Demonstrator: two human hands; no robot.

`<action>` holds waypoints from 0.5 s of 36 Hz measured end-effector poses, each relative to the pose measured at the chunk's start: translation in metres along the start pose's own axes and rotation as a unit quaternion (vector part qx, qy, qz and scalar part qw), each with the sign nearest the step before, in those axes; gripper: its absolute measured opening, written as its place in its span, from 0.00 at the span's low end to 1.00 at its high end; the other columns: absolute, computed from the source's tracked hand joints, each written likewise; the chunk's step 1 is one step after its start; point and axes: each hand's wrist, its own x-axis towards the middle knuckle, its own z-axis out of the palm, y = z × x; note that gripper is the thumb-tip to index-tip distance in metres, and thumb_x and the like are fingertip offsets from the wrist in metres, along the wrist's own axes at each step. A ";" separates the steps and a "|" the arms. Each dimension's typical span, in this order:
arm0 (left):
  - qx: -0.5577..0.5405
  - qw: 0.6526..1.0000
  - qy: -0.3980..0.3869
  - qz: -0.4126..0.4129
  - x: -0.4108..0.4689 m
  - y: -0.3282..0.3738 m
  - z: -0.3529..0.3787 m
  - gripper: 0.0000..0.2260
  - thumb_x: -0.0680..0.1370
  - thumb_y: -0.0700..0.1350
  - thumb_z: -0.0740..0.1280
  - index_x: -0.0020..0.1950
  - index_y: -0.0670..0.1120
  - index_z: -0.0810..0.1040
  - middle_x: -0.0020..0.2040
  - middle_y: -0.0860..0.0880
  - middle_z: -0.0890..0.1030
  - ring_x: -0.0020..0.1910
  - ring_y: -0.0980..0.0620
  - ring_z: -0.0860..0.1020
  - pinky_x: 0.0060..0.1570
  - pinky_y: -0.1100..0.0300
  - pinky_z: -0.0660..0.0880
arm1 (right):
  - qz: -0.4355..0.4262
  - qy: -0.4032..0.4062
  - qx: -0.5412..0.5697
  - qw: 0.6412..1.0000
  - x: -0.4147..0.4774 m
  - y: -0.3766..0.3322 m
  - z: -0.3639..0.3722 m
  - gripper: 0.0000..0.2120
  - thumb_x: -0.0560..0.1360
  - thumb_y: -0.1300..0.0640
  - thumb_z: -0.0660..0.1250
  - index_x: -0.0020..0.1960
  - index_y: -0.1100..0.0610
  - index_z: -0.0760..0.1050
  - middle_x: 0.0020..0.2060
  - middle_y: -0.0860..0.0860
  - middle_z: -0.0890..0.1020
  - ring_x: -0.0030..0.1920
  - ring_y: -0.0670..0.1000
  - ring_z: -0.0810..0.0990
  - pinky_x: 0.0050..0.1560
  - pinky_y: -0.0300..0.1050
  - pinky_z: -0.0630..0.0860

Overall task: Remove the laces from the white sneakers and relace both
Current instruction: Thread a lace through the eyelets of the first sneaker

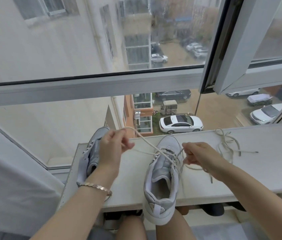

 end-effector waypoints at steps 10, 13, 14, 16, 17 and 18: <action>0.655 0.746 0.067 0.094 0.005 0.018 -0.017 0.22 0.78 0.40 0.56 0.71 0.44 0.56 0.58 0.41 0.66 0.37 0.42 0.70 0.29 0.57 0.61 | -0.160 -0.019 0.072 0.984 -0.028 -0.055 -0.013 0.12 0.77 0.57 0.61 0.37 0.54 0.77 0.22 0.47 0.63 0.22 0.46 0.61 0.23 0.36 0.65; 0.643 0.753 0.086 0.110 0.009 0.026 -0.018 0.17 0.78 0.38 0.54 0.67 0.45 0.64 0.56 0.42 0.65 0.33 0.44 0.68 0.33 0.55 0.63 | -0.227 0.010 0.040 0.973 -0.034 -0.062 -0.017 0.13 0.79 0.55 0.59 0.41 0.51 0.80 0.22 0.44 0.64 0.22 0.44 0.62 0.22 0.33 0.61; 0.626 0.766 0.098 0.114 0.012 0.029 -0.019 0.17 0.78 0.38 0.54 0.67 0.45 0.65 0.57 0.41 0.66 0.33 0.44 0.68 0.35 0.55 0.64 | -0.246 0.027 0.021 0.969 -0.035 -0.063 -0.017 0.14 0.79 0.55 0.59 0.39 0.50 0.80 0.21 0.44 0.65 0.22 0.43 0.61 0.22 0.32 0.60; 0.591 0.791 0.121 0.103 0.018 0.036 -0.022 0.17 0.78 0.38 0.54 0.67 0.45 0.66 0.59 0.41 0.67 0.32 0.45 0.67 0.37 0.54 0.63 | -0.272 0.069 -0.009 0.960 -0.036 -0.062 -0.019 0.16 0.78 0.54 0.60 0.33 0.48 0.79 0.21 0.43 0.65 0.23 0.43 0.62 0.23 0.31 0.60; 0.594 0.790 0.122 0.092 0.020 0.038 -0.022 0.17 0.78 0.38 0.54 0.67 0.45 0.66 0.60 0.40 0.67 0.33 0.44 0.68 0.38 0.53 0.63 | -0.280 0.091 -0.019 0.956 -0.035 -0.060 -0.020 0.18 0.78 0.52 0.61 0.30 0.49 0.77 0.21 0.43 0.65 0.24 0.43 0.62 0.24 0.32 0.60; 0.613 0.778 0.115 0.079 0.021 0.038 -0.022 0.16 0.78 0.39 0.54 0.66 0.44 0.66 0.60 0.40 0.67 0.36 0.43 0.70 0.39 0.53 0.63 | -0.287 0.106 -0.023 0.952 -0.035 -0.058 -0.020 0.19 0.77 0.51 0.62 0.28 0.51 0.74 0.22 0.44 0.66 0.24 0.43 0.62 0.26 0.32 0.60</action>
